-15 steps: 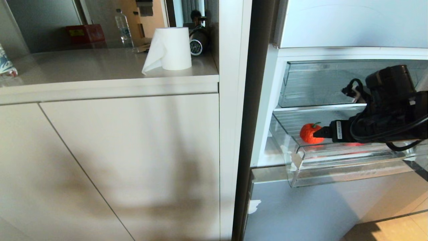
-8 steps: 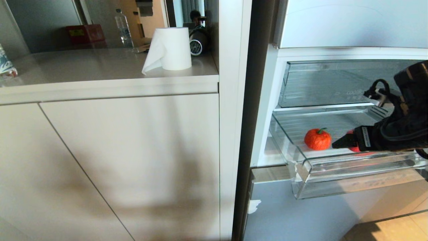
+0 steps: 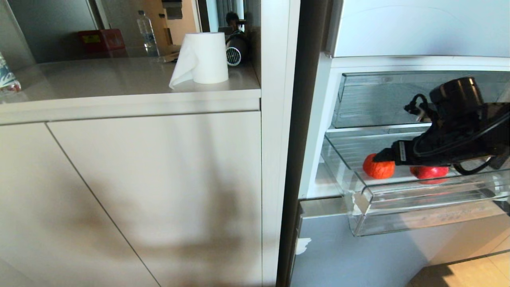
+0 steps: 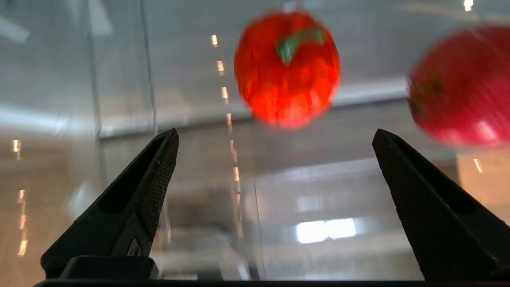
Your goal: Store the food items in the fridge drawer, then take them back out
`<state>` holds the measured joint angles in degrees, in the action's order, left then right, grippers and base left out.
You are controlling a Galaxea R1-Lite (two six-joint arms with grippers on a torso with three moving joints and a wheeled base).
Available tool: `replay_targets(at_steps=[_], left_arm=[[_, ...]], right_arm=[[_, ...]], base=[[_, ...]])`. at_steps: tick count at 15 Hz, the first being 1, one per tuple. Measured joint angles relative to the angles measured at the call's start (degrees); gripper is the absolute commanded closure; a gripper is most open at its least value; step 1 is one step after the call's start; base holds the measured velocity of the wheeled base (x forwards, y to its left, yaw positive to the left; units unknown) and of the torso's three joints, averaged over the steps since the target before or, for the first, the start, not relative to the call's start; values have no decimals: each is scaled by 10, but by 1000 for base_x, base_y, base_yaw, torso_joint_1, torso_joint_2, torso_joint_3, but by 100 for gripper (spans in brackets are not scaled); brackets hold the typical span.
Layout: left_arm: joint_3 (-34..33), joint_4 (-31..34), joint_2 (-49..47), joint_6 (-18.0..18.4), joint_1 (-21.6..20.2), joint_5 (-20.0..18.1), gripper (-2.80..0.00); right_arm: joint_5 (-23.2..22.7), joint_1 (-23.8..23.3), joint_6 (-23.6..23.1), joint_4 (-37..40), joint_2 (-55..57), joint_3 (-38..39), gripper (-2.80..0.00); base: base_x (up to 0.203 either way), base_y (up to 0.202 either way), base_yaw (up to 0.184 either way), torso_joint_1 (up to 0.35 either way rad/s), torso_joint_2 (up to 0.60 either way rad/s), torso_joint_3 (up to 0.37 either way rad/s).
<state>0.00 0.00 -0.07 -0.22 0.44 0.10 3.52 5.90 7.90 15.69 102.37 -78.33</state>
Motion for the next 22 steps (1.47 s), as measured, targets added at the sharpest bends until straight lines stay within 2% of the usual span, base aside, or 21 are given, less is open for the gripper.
replay_targets(at_steps=[3, 7, 11, 12, 18, 22], left_arm=[[0, 0, 0, 0, 0, 0, 0], [0, 0, 0, 0, 0, 0, 0], [0, 0, 0, 0, 0, 0, 0], [0, 0, 0, 0, 0, 0, 0], [0, 0, 0, 0, 0, 0, 0], [0, 0, 0, 0, 0, 0, 0]], right_arm=[[1, -1, 0, -68, 52, -8, -280], [3, -2, 1, -122, 101, -10, -280], [3, -8, 3, -125, 134, -22, -280], [3, -11, 2, -125, 140, -25, 0], [3, -18, 2, -126, 144, -30, 0], [4, -19, 4, -132, 109, -28, 0]], base=[[0, 0, 0, 0, 0, 0], [0, 0, 0, 0, 0, 0], [0, 0, 0, 0, 0, 0], [0, 0, 0, 0, 0, 0], [0, 0, 0, 0, 0, 0], [0, 0, 0, 0, 0, 0]])
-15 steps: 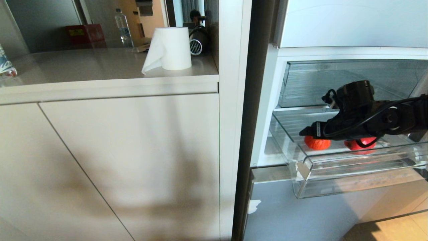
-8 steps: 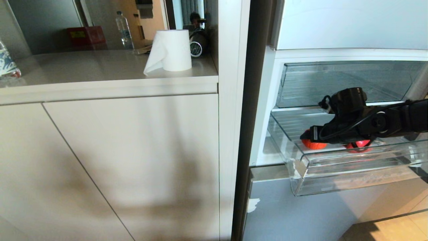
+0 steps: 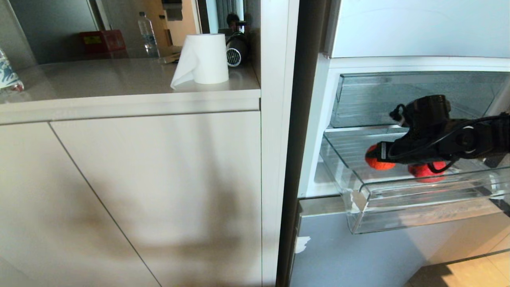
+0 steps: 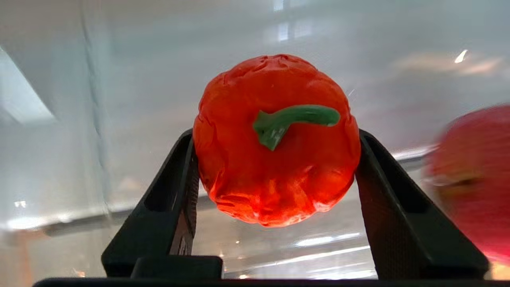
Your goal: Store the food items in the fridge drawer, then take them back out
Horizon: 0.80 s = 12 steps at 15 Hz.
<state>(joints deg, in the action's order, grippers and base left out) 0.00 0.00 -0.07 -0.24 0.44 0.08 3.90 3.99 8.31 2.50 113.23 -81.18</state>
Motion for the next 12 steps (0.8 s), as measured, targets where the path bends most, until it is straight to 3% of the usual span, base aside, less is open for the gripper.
replay_targets(at_steps=[5, 12], left_arm=[[0, 0, 0, 0, 0, 0, 0], [0, 0, 0, 0, 0, 0, 0]], right_arm=[[0, 3, -2, 46, -94, 27, 0], [2, 4, -1, 77, -281, 157, 0]], base=[[0, 0, 0, 0, 0, 0], [0, 0, 0, 0, 0, 0]])
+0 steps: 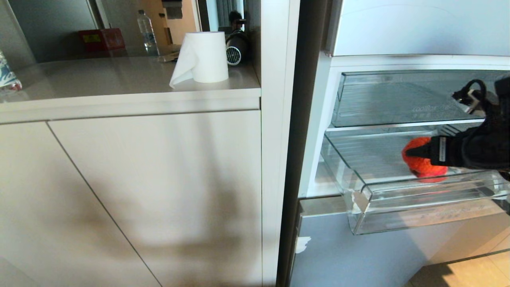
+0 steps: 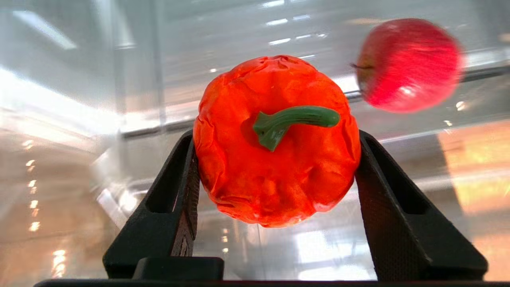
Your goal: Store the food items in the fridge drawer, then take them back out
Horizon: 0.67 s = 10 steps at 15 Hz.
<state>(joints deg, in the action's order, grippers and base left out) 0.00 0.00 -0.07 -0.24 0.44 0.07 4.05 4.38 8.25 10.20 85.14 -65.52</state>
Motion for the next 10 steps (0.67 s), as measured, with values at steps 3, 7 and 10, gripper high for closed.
replay_targets(at_steps=[3, 7, 10], left_arm=[[0, 0, 0, 0, 0, 0, 0], [0, 0, 0, 0, 0, 0, 0], [0, 0, 0, 0, 0, 0, 0]], right_arm=[[35, -5, -4, 0, -104, 40, 0], [91, -7, -8, 0, -249, 99, 0], [122, -8, -48, -1, -363, 145, 0]], base=[[0, 0, 0, 0, 0, 0], [0, 0, 0, 0, 0, 0], [0, 0, 0, 0, 0, 0]])
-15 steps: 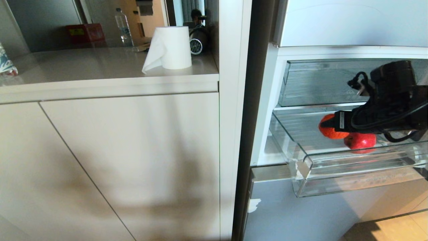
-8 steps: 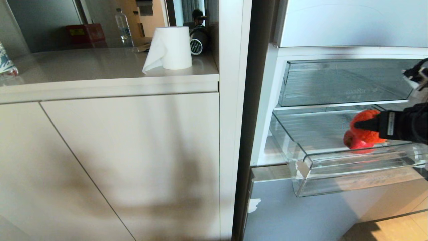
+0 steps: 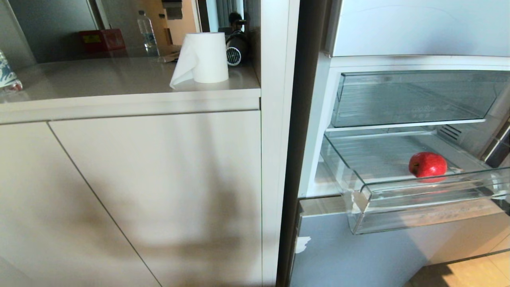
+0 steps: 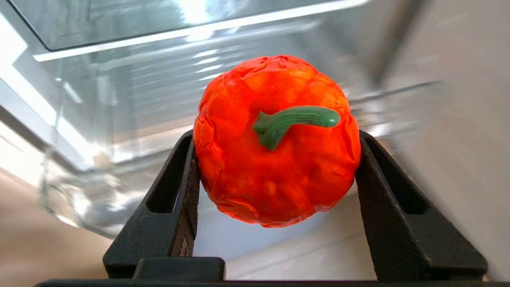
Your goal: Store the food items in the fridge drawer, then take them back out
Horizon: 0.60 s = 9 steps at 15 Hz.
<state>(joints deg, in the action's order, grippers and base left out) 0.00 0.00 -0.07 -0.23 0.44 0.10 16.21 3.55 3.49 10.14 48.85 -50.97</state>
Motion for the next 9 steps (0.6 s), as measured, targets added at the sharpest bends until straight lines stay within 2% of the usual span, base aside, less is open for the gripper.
replay_targets(at_steps=[4, 6, 9], left_arm=[[0, 0, 0, 0, 0, 0, 0], [0, 0, 0, 0, 0, 0, 0], [0, 0, 0, 0, 0, 0, 0]], right_arm=[[62, 0, -88, -3, -131, 101, 0], [73, -1, -90, -8, -165, 134, 0], [60, -26, -85, -13, -188, 170, 0]], base=[[0, 0, 0, 0, 0, 0], [0, 0, 0, 0, 0, 0], [-1, 1, -19, -1, -4, 2]])
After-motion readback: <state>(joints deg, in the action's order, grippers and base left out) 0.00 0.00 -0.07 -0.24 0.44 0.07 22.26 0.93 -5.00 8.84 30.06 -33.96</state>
